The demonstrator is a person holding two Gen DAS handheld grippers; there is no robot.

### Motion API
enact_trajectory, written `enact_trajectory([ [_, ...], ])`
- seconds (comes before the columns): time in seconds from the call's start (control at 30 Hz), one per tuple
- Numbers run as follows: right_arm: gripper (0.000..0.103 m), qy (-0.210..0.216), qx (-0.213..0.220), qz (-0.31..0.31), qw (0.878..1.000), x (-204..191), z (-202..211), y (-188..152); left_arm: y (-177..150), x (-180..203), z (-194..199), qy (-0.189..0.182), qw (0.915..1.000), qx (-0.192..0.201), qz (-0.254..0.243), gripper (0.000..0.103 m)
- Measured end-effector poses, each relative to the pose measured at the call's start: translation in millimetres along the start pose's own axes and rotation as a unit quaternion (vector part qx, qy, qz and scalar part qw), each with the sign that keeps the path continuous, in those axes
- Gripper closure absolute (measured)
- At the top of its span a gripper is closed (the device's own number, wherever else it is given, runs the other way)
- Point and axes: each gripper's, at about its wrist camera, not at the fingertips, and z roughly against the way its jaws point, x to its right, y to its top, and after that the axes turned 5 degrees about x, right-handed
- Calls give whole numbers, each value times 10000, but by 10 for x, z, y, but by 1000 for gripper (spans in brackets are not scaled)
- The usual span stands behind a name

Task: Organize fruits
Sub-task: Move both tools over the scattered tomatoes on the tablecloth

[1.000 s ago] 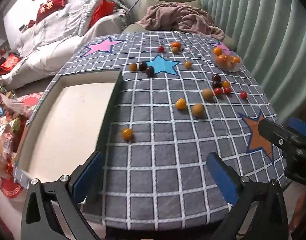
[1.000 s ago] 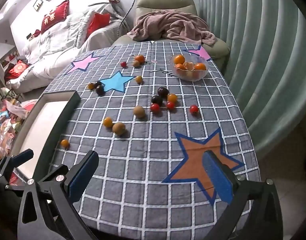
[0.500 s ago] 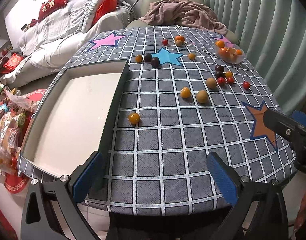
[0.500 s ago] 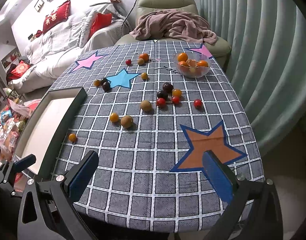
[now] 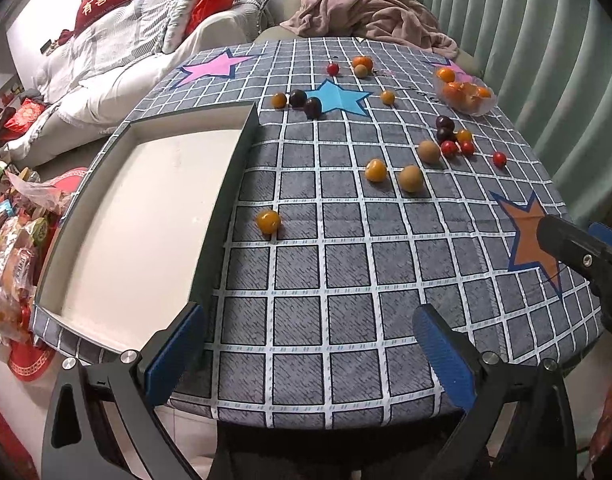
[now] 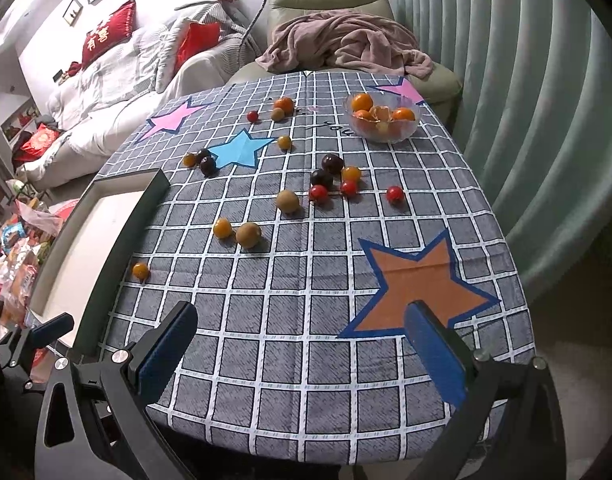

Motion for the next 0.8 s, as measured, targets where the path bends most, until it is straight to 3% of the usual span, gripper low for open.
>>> enact_trajectory([
  [0.47,0,79,-161,-143,9997,90,-179,-6,8,63,-176,-112,9996,-218,-123,0],
  [0.8,0,104,-310,-230,9992,146,-337,-7,34,127,-361,-453,9978,-458,-144,0],
])
